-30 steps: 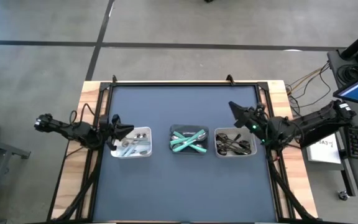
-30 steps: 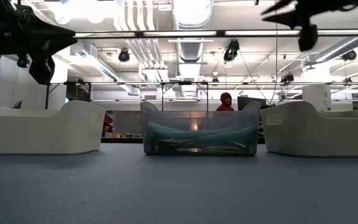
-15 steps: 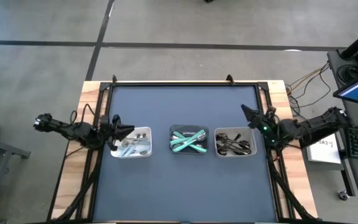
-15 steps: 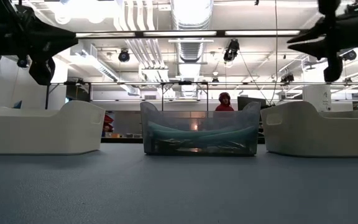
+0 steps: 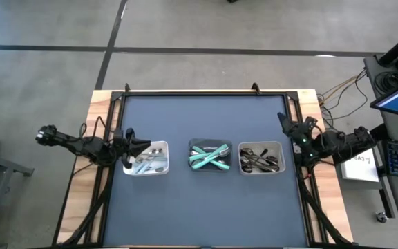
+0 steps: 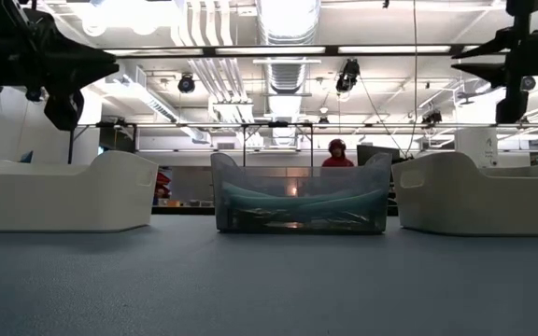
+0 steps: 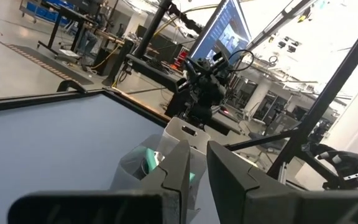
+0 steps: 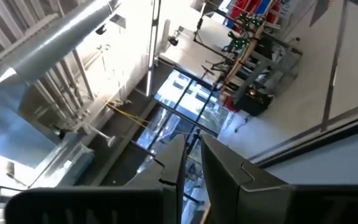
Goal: Sort silverware by color (type)
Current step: Return to Home Position
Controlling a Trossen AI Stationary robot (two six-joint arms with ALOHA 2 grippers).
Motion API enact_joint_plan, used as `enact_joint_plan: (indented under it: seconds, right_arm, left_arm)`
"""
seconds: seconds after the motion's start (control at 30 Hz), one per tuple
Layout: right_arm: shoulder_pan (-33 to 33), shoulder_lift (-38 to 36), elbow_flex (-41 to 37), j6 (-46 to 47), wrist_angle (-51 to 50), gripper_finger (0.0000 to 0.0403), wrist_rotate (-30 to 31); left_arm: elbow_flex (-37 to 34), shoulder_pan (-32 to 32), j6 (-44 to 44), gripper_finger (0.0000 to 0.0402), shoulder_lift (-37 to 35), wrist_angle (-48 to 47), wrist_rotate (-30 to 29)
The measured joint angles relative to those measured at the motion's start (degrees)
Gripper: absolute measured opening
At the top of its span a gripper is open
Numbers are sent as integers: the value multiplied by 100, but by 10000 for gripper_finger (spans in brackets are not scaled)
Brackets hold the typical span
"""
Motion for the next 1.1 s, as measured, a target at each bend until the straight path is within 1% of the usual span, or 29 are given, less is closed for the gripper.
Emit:
enact_joint_plan:
  seconds: [0.23, 0.43, 1.1]
  right_arm:
    - [0, 127, -2, -1, -345, 43, 0]
    - [0, -175, -4, -1, -660, 43, -1]
    - [0, 70, -8, 0, -623, 43, -2]
  left_arm:
    - [0, 0, 0, 39, 109, 0, 0]
    - [0, 0, 0, 39, 195, 5, 0]
    - [0, 0, 1, 39, 263, -2, 0]
